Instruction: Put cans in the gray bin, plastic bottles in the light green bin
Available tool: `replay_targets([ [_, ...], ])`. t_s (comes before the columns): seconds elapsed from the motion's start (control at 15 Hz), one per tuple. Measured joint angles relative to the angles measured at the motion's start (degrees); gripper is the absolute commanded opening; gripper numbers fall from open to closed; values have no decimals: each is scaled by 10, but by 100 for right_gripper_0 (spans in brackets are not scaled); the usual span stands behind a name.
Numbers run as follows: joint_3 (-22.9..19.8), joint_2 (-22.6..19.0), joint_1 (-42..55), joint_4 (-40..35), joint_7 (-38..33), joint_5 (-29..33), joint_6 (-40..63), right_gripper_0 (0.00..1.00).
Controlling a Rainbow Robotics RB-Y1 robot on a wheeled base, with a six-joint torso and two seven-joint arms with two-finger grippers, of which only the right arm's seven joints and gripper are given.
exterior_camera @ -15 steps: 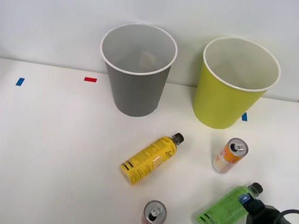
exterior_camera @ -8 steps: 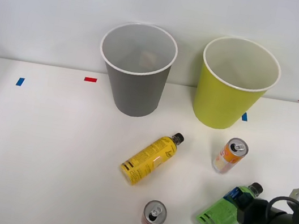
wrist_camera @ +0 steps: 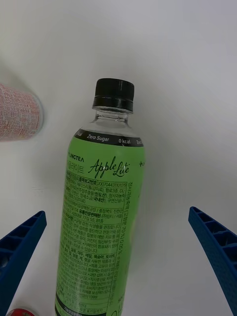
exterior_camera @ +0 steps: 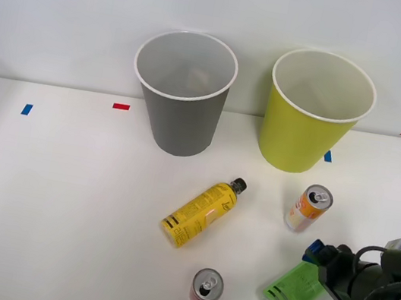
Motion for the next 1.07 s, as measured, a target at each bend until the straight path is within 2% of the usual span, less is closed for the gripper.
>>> replay_targets([
  [0.33, 1, 13, -73, 86, -13, -22, 25, 100],
  [0.67, 7, 14, -94, 120, -16, -32, 26, 100],
  [1.07, 22, 19, -105, 148, -19, -14, 26, 100],
])
